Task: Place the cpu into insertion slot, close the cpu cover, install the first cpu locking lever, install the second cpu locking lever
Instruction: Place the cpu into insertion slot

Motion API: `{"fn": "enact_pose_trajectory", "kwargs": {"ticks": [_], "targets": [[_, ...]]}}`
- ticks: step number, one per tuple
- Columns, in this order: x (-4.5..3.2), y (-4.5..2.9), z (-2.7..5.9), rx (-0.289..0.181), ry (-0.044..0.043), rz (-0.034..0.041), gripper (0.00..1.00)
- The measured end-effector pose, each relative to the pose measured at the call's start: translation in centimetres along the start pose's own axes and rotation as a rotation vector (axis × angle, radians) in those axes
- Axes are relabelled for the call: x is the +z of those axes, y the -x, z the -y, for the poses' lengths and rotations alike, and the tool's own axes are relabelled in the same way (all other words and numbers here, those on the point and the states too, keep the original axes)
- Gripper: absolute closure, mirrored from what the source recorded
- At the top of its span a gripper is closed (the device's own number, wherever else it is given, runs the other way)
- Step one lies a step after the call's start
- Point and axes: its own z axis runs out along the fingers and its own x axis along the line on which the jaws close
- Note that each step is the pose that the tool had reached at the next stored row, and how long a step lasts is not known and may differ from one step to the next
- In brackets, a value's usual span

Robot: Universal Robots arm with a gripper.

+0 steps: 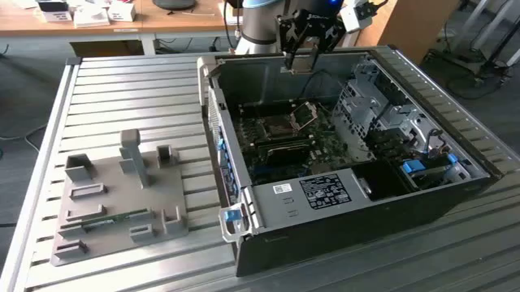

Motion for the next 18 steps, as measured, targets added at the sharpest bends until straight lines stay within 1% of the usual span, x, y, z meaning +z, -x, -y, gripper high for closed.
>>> {"fn": "enact_pose_trajectory", "kwargs": {"ticks": [11, 18], "targets": [[0.02, -0.03, 0.0, 0.0, -0.0002, 0.0, 0.46], [0.3, -0.02, 0.03, 0.0, 0.0, 0.0, 0.46]]}}
